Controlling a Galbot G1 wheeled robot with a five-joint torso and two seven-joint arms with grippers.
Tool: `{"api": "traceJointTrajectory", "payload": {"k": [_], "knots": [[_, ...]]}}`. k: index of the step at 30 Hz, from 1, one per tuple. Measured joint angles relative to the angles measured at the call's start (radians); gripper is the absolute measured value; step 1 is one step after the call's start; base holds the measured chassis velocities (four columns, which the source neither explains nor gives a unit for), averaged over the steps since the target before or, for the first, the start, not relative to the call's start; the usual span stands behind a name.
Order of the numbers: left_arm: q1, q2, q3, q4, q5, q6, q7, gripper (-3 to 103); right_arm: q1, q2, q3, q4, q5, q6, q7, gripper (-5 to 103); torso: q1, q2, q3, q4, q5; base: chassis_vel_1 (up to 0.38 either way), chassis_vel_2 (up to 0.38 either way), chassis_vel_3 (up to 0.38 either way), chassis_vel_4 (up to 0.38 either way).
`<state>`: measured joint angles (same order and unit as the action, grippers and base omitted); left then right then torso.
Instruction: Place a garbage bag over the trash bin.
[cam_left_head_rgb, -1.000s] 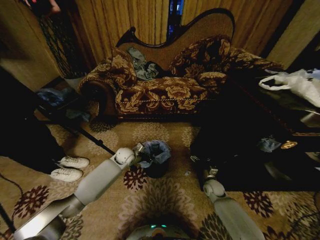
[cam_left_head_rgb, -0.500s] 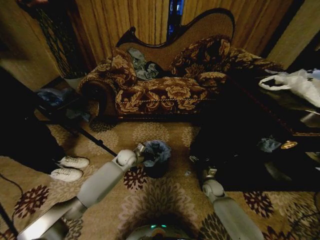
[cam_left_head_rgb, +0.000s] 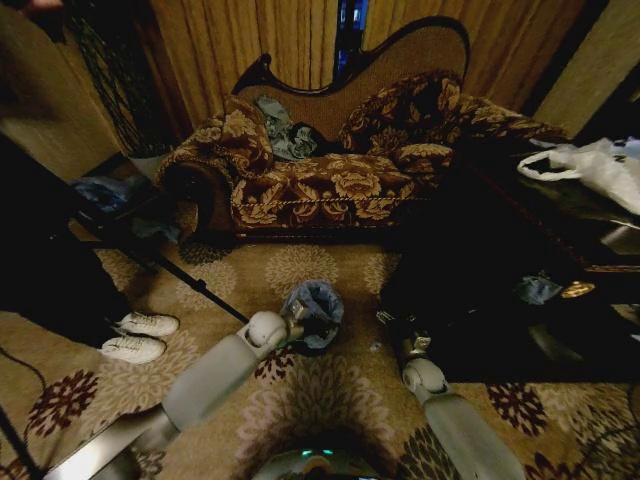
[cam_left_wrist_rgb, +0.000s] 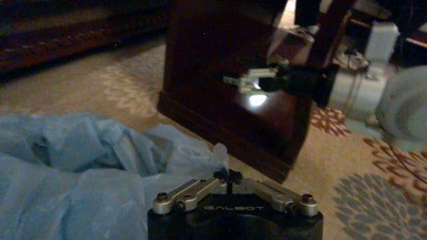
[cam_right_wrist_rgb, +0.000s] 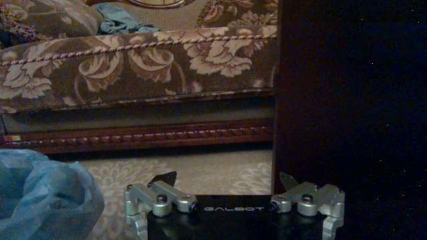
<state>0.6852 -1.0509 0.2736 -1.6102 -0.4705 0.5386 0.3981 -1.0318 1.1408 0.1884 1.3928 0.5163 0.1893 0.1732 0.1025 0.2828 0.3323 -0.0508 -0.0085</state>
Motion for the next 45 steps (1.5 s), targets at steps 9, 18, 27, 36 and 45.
{"api": "traceJointTrajectory", "payload": {"k": [9, 18, 27, 36, 45], "knots": [[0.035, -0.009, 0.033, 0.032, 0.042, -0.006, 0.024, 0, -0.005, -0.002, 0.016, 0.003, -0.005, 0.006, -0.002, 100, 0.0, 0.0, 0.0, 0.0, 0.0, 0.0, 0.0, 0.0, 0.0], [0.075, -0.045, -0.02, 0.086, 0.057, 0.0, -0.035, 0, -0.013, -0.024, 0.03, 0.002, -0.006, 0.009, -0.005, 100, 0.0, 0.0, 0.0, 0.0, -0.0002, 0.0, 0.0, 0.0, 0.0], [0.078, -0.074, -0.055, 0.2, 0.09, -0.04, -0.016, 0, -0.013, -0.023, 0.035, -0.002, -0.003, 0.011, -0.011, 100, 0.0, 0.0, 0.0, 0.0, 0.0, 0.0, 0.0, 0.0, 0.0], [0.083, -0.117, -0.079, 0.286, 0.107, -0.071, -0.011, 0, -0.026, -0.031, 0.033, 0.008, -0.004, 0.017, -0.011, 100, 0.0, 0.0, 0.0, -0.0002, -0.0001, 0.0, 0.0, 0.0, 0.0], [0.119, -0.121, -0.124, 0.326, 0.12, -0.099, -0.027, 0, -0.028, -0.039, 0.032, 0.015, -0.008, 0.02, -0.012, 100, 0.0, 0.0, 0.0, 0.0, -0.0001, 0.0, 0.0, 0.0, 0.0]]}}
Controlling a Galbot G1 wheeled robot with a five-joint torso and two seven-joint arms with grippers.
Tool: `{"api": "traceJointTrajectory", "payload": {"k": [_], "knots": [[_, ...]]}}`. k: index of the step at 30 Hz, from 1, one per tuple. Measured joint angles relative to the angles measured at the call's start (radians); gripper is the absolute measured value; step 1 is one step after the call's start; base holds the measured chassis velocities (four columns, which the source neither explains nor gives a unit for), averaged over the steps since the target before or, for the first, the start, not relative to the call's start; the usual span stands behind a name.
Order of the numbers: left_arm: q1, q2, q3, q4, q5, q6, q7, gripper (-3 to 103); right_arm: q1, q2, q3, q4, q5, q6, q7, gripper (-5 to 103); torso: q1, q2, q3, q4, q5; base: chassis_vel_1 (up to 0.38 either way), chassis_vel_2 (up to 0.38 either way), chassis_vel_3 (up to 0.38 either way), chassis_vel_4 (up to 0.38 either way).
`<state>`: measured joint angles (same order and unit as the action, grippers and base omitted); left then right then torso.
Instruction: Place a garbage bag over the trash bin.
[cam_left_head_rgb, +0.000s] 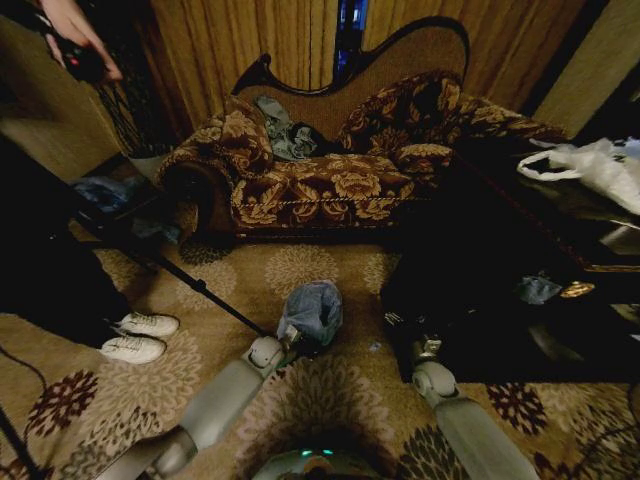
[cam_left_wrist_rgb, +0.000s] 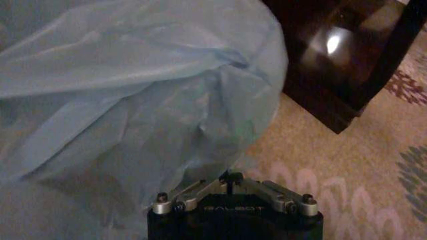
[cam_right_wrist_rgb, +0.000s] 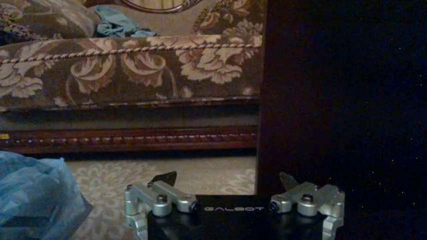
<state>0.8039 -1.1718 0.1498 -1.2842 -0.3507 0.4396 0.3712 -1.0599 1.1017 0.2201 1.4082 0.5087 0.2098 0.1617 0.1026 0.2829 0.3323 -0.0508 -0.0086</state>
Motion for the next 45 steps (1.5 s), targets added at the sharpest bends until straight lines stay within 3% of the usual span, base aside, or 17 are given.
{"api": "traceJointTrajectory", "payload": {"k": [4, 8, 10, 13, 14, 20, 24, 26, 29, 30, 32, 33, 36, 39, 41, 43, 45], "knots": [[0.003, 0.003, -0.008, 0.001, -0.014, -0.048, 0.01, -3, 0.001, 0.002, -0.005, 0.003, -0.001, 0.0, 0.001, 100, 0.0, 0.0, 0.0, 0.0, 0.0001, 0.0, 0.0, 0.0, 0.0], [0.003, 0.001, -0.018, 0.008, -0.033, -0.13, 0.048, 13, 0.002, 0.004, -0.009, 0.005, -0.002, 0.0, 0.003, 100, 0.0, 0.0, 0.0, 0.0, 0.0, 0.0, 0.0, 0.0, 0.0], [0.004, -0.007, -0.037, 0.031, -0.051, -0.251, 0.102, 24, 0.002, 0.003, -0.014, 0.011, -0.004, -0.001, 0.007, 100, 0.0, 0.0, 0.0, -0.0001, 0.0, 0.0, 0.0, 0.0, 0.0], [0.01, -0.006, -0.049, 0.035, -0.071, -0.31, 0.131, 29, 0.001, 0.001, -0.016, 0.015, -0.007, -0.001, 0.008, 100, 0.0, 0.0, 0.0, -0.0001, 0.0, 0.0, 0.0, 0.0, 0.0], [0.017, -0.006, -0.06, 0.035, -0.077, -0.338, 0.162, 40, 0.0, 0.0, -0.017, 0.017, -0.009, -0.001, 0.008, 100, 0.0, 0.0, 0.0, -0.0001, 0.0, 0.0, 0.0, 0.0, 0.0], [0.036, -0.002, -0.085, 0.033, -0.03, -0.392, 0.246, 56, 0.003, 0.001, -0.023, 0.023, -0.011, -0.001, 0.01, 100, 0.0, 0.0, 0.0, 0.0, 0.0, 0.0, 0.0, 0.0, 0.0], [0.053, -0.01, -0.084, 0.038, 0.044, -0.424, 0.303, 78, 0.008, 0.005, -0.036, 0.03, -0.011, 0.001, 0.01, 100, 0.0, 0.0, 0.0, 0.0, 0.0001, 0.0, 0.0, 0.0, 0.0], [0.055, -0.012, -0.08, 0.041, 0.049, -0.428, 0.306, 78, 0.008, 0.006, -0.038, 0.031, -0.011, 0.002, 0.01, 100, 0.0, 0.0, 0.0, 0.0, 0.0, 0.0, 0.0, 0.0, 0.0], [0.064, -0.014, -0.083, 0.034, 0.065, -0.43, 0.321, 89, 0.01, 0.007, -0.039, 0.033, -0.012, 0.003, 0.011, 100, 0.0, 0.0, 0.0, -0.0001, 0.0, 0.0, 0.0, 0.0, 0.0], [0.076, -0.01, -0.09, 0.003, 0.078, -0.398, 0.319, 93, 0.011, 0.005, -0.04, 0.035, -0.012, 0.003, 0.011, 100, 0.0, 0.0, 0.0, -0.0001, 0.0, 0.0, 0.0, 0.0, 0.0], [0.099, 0.006, -0.094, -0.054, 0.082, -0.331, 0.287, 99, 0.01, 0.002, -0.041, 0.037, -0.014, 0.005, 0.012, 100, 0.0, 0.0, 0.0, -0.0001, 0.0, 0.0, 0.0, 0.0, 0.0], [0.099, 0.006, -0.094, -0.054, 0.082, -0.331, 0.287, 99, 0.01, 0.002, -0.041, 0.037, -0.014, 0.005, 0.012, 100, 0.0, 0.0, 0.0, -0.0001, 0.0, 0.0, 0.0, 0.0, 0.0], [0.148, 0.027, -0.106, -0.167, 0.086, -0.216, 0.144, 100, 0.004, -0.001, -0.041, 0.038, -0.016, 0.008, 0.012, 100, 0.0, 0.0, 0.0, 0.0, 0.0, 0.0, 0.0, 0.0, 0.0], [0.164, 0.029, -0.108, -0.205, 0.07, -0.156, 0.074, 100, 0.004, -0.001, -0.041, 0.038, -0.017, 0.009, 0.012, 100, 0.0, 0.0, 0.0, 0.0, 0.0002, 0.0, 0.0, 0.0, 0.0], [0.189, 0.022, -0.107, -0.266, 0.014, -0.053, -0.087, 100, 0.002, 0.001, -0.045, 0.038, -0.02, 0.012, 0.012, 100, 0.0, 0.0, 0.0, 0.0, -0.0001, 0.0, 0.0, 0.0, 0.0], [0.196, 0.012, -0.104, -0.298, -0.03, -0.005, -0.194, 100, 0.002, 0.003, -0.049, 0.038, -0.022, 0.013, 0.012, 100, 0.0, 0.0, 0.0, 0.0, 0.0001, 0.0, 0.0, 0.0, 0.0], [0.197, 0.007, -0.103, -0.315, -0.047, 0.018, -0.233, 100, 0.002, 0.005, -0.05, 0.038, -0.023, 0.013, 0.012, 100, 0.0, 0.0, 0.0, 0.0, 0.0, 0.0, 0.0, 0.0, 0.0]]}}
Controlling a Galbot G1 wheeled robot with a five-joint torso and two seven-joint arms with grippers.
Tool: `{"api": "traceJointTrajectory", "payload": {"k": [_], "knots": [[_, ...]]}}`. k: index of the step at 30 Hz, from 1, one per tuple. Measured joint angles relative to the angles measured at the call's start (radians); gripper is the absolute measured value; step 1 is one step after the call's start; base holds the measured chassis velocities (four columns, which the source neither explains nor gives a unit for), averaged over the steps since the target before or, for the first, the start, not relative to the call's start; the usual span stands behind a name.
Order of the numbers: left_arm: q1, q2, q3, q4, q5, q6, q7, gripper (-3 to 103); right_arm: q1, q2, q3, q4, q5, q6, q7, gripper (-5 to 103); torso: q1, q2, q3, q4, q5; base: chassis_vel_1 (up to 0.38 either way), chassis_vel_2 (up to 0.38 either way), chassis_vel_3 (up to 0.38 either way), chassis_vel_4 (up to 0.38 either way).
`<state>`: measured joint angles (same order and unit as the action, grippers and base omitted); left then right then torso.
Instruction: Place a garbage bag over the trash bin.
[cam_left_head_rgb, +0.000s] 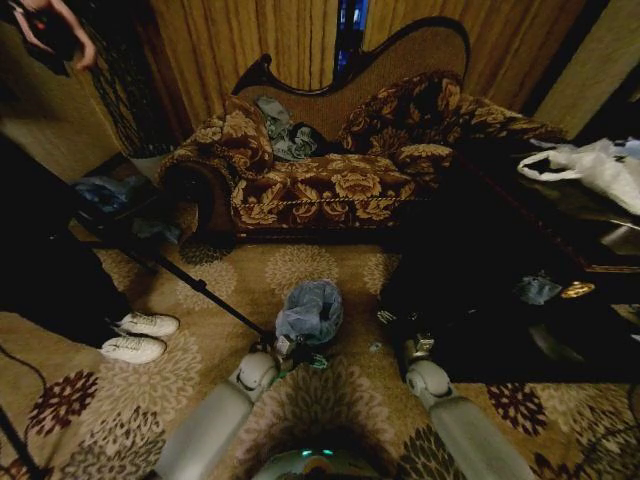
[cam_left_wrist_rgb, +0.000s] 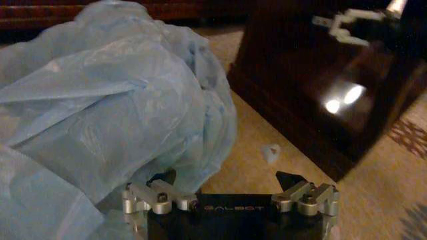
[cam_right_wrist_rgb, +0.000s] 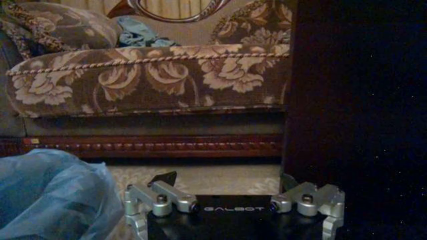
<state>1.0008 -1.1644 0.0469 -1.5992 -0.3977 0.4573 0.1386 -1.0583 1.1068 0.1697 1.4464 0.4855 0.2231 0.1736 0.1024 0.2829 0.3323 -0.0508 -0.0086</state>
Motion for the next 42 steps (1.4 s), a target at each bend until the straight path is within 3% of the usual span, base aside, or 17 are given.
{"api": "traceJointTrajectory", "payload": {"k": [6, 19, 26, 28, 29, 31, 34, 37, 39, 41, 42], "knots": [[0.014, -0.012, 0.006, -0.081, -0.075, 0.084, -0.122, 100, -0.001, 0.002, -0.003, 0.001, -0.003, 0.001, 0.001, 100, 0.0, 0.0, 0.0, 0.0, 0.0001, 0.0, 0.0, 0.0, 0.0], [0.177, -0.017, -0.029, -0.221, -0.103, 0.108, -0.238, 100, -0.011, -0.005, -0.001, 0.023, 0.002, 0.005, 0.008, 100, 0.0, 0.0, 0.0, 0.0, 0.0, 0.0, 0.0, 0.0, 0.0], [0.24, -0.044, -0.088, -0.303, -0.139, 0.064, -0.3, 100, -0.026, -0.005, 0.012, 0.061, 0.013, 0.003, 0.013, 100, 0.0, 0.0, 0.0, 0.0, 0.0, 0.0, 0.0, 0.0, 0.0], [0.271, -0.071, -0.146, -0.363, -0.168, 0.046, -0.368, 100, -0.039, -0.005, 0.028, 0.107, 0.028, -0.012, 0.024, 100, 0.0, 0.0, 0.0, 0.0, 0.0, 0.0, 0.0, 0.0, 0.0], [0.271, -0.071, -0.146, -0.363, -0.168, 0.046, -0.368, 100, -0.039, -0.005, 0.028, 0.107, 0.028, -0.012, 0.024, 100, 0.0, 0.0, 0.0, 0.0, 0.0, 0.0, 0.0, 0.0, 0.0], [0.285, -0.084, -0.194, -0.409, -0.217, 0.042, -0.451, 100, -0.07, -0.003, 0.054, 0.168, 0.044, -0.025, 0.041, 100, 0.0, 0.0, 0.0, 0.0005, 0.0001, 0.0, 0.0, 0.0, 0.0], [0.286, -0.086, -0.239, -0.431, -0.253, 0.047, -0.487, 100, -0.106, 0.0, 0.08, 0.224, 0.067, -0.041, 0.069, 100, 0.0, 0.0, 0.0, -0.0007, -0.0007, 0.0, 0.0, 0.0, 0.0], [0.294, -0.082, -0.3, -0.455, -0.302, 0.051, -0.52, 100, -0.122, 0.007, 0.081, 0.276, 0.094, -0.063, 0.094, 100, 0.0, 0.0, 0.0, -0.0004, 0.0003, 0.0, 0.0, 0.0, 0.0], [0.286, -0.078, -0.371, -0.479, -0.404, 0.061, -0.583, 100, -0.122, 0.021, 0.061, 0.313, 0.13, -0.086, 0.118, 101, 0.0, 0.0, 0.0, 0.0001, -0.0003, 0.0, 0.0, 0.0, 0.0], [0.281, -0.076, -0.383, -0.483, -0.427, 0.062, -0.597, 100, -0.119, 0.025, 0.055, 0.317, 0.141, -0.091, 0.125, 98, 0.0, 0.0, 0.0, 0.0001, -0.0002, 0.0, 0.0, 0.0, 0.0], [0.266, -0.073, -0.409, -0.49, -0.476, 0.064, -0.63, 100, -0.109, 0.033, 0.041, 0.321, 0.164, -0.103, 0.14, 98, 0.0, 0.0, 0.0, 0.0001, -0.0002, 0.0, 0.0, 0.0, 0.0]]}}
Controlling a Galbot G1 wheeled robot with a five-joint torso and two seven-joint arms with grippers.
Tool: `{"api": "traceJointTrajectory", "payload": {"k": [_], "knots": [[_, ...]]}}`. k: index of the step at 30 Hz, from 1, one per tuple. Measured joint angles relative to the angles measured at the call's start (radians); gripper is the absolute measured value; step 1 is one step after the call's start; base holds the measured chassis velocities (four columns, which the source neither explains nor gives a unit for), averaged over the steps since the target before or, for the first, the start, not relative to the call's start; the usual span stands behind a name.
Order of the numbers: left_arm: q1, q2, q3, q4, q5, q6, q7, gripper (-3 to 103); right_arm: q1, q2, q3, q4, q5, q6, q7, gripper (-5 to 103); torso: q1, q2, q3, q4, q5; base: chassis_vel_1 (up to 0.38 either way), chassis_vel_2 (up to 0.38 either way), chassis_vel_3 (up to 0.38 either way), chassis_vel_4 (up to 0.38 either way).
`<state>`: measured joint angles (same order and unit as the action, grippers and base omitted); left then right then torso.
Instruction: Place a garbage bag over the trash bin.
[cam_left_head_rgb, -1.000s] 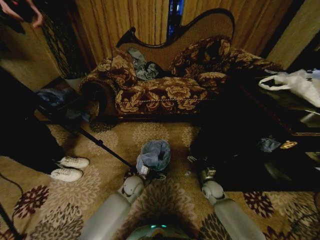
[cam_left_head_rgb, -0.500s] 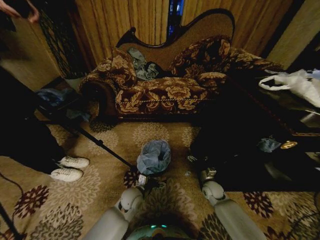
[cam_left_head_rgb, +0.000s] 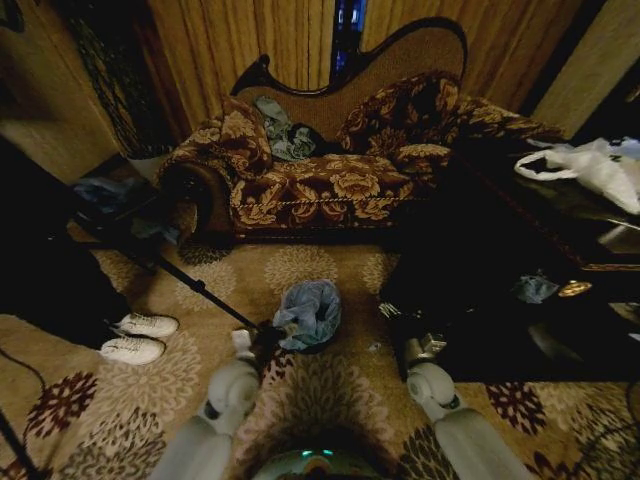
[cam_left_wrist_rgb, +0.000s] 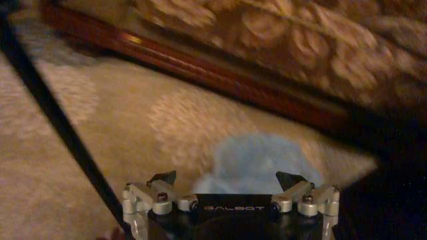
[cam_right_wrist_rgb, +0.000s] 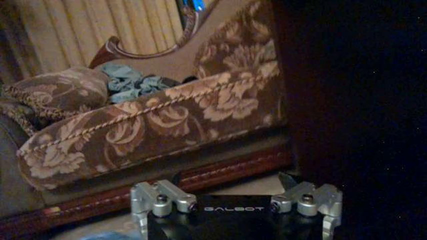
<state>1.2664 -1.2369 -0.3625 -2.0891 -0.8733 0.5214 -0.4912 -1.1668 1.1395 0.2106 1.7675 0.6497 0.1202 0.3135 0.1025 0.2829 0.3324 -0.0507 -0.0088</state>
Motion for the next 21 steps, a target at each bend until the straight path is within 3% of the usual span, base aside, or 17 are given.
{"api": "traceJointTrajectory", "payload": {"k": [1, 3, 4, 6, 7, 10, 11, 16, 19, 21], "knots": [[-0.026, 0.008, -0.037, -0.001, -0.063, 0.0, -0.033, 100, 0.023, 0.011, -0.018, -0.003, 0.037, -0.017, 0.006, 90, 0.0, 0.0, 0.0, -0.0002, -0.0001, 0.0, 0.0, 0.0, 0.0], [-0.044, 0.015, -0.063, 0.004, -0.097, 0.004, -0.035, 100, 0.041, 0.018, -0.03, -0.011, 0.056, -0.027, 0.006, 90, 0.0, 0.0, 0.0, -0.0001, -0.0001, 0.0, 0.0, 0.0, 0.0], [-0.062, 0.024, -0.088, 0.017, -0.126, 0.008, -0.025, 100, 0.064, 0.025, -0.045, -0.025, 0.077, -0.038, 0.005, 83, 0.0, 0.0, 0.0, -0.0002, 0.0002, 0.0, 0.0, 0.0, 0.0], [-0.102, 0.045, -0.133, 0.058, -0.168, 0.03, 0.018, 100, 0.106, 0.037, -0.081, -0.047, 0.123, -0.069, -0.004, 83, 0.0, 0.0, 0.0, -0.0002, 0.0, 0.0, 0.0, 0.0, 0.0], [-0.119, 0.058, -0.147, 0.076, -0.175, 0.044, 0.045, 100, 0.12, 0.039, -0.099, -0.05, 0.147, -0.085, -0.006, 75, 0.0, 0.0, 0.0, -0.0001, -0.0001, 0.0, 0.0, 0.0, 0.0], [-0.146, 0.079, -0.162, 0.098, -0.177, 0.067, 0.083, 100, 0.141, 0.041, -0.135, -0.049, 0.193, -0.119, -0.006, 75, 0.0, 0.0, 0.0, 0.0, -0.0002, 0.0, 0.0, 0.0, 0.0], [-0.179, 0.101, -0.173, 0.103, -0.19, 0.095, 0.1, 100, 0.161, 0.04, -0.178, -0.042, 0.226, -0.156, -0.005, 67, 0.0, 0.0, 0.0, 0.0001, -0.0003, 0.0, 0.0, 0.0, 0.0], [-0.224, 0.132, -0.181, 0.103, -0.199, 0.124, 0.095, 100, 0.201, 0.051, -0.242, -0.036, 0.241, -0.213, 0.022, 59, 0.0, 0.0, 0.0, -0.0004, 0.0, 0.0, 0.0, 0.0, 0.0], [-0.236, 0.173, -0.18, 0.128, -0.116, 0.119, 0.181, 100, 0.275, 0.072, -0.312, -0.057, 0.228, -0.282, 0.07, 42, 0.0, 0.0, 0.0, 0.0, 0.0, 0.0, 0.0, 0.0, 0.0], [-0.235, 0.179, -0.176, 0.134, -0.095, 0.114, 0.198, 100, 0.292, 0.076, -0.326, -0.063, 0.226, -0.3, 0.078, 42, 0.0, 0.0, 0.0, 0.0, -0.0001, 0.0, 0.0, 0.0, 0.0]]}}
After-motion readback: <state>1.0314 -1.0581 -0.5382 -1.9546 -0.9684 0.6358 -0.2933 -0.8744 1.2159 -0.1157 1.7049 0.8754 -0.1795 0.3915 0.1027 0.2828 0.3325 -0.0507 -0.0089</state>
